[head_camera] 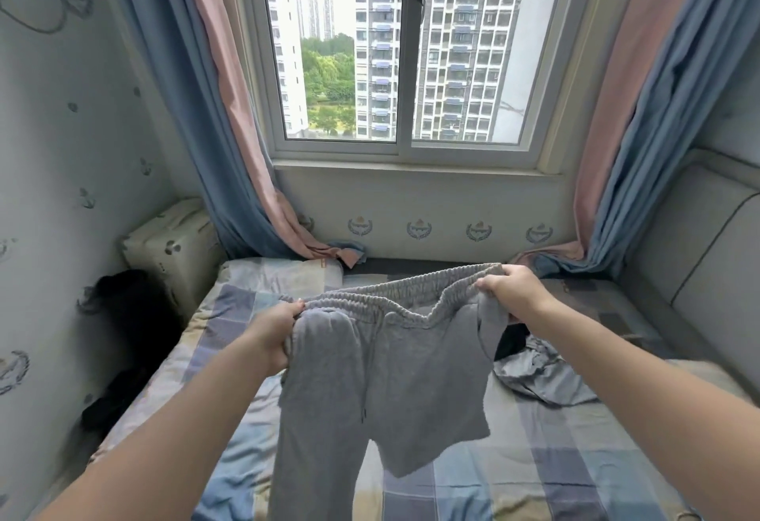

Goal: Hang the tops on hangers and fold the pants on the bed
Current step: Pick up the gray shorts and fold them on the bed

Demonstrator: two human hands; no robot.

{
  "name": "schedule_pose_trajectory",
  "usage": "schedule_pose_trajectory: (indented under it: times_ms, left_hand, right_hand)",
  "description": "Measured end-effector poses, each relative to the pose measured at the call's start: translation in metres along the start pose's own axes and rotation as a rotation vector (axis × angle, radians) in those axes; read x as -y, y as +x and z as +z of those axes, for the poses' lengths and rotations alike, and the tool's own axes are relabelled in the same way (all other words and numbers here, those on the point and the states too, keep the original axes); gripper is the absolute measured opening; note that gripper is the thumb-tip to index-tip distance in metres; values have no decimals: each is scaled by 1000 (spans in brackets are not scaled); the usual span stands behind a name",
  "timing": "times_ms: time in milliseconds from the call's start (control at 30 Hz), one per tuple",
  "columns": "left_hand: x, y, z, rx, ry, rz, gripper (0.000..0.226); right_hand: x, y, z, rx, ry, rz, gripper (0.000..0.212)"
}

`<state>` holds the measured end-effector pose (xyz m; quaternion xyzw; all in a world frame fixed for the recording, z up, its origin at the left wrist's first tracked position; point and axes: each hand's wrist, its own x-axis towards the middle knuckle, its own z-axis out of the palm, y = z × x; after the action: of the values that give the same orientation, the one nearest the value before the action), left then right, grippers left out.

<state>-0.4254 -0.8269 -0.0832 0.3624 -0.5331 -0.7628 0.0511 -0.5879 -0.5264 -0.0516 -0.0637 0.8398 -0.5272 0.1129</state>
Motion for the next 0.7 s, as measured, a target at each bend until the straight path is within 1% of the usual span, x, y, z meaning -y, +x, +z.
schedule_pose_trajectory:
  times_ms: [33,100,167,267,333,400,433,467,533,600,667,700]
  left_hand:
    - [1,-4,8,3,-6,19,30]
    - [3,-12,24,19,-10,83,29]
    - [5,-23,41,72,23,167,23]
    - [9,-45,66,250,92,259,26]
    - [9,-56,75,357,122,310,38]
    - [8,-60,75,430,142,330,60]
    - [8,-59,74,474,154,334,68]
    - [7,-58,71,525,170,346,71]
    - [8,-57,67,608,216,390,69]
    - [11,-53,69,597,265,449,67]
    - [15,-48,73,512,277,499,60]
    - [17,-45,73,470,270,502,54]
  right_hand:
    - [6,-7,7,26,97,52,8]
    - [15,-19,21,109,189,50,8]
    - [26,-32,34,206,192,-43,10]
    - [41,-52,49,314,148,-234,14]
    - [49,-62,54,339,96,-330,17]
    - [54,-65,53,342,34,-367,17]
    - [56,-66,50,351,11,-377,21]
    - [56,-65,46,365,-12,-392,29]
    - [56,-64,40,394,-93,-438,42]
    - [55,-62,38,437,-136,-474,43]
    - [48,-57,35,462,-82,-484,43]
    - [42,-53,33,432,-33,-490,40]
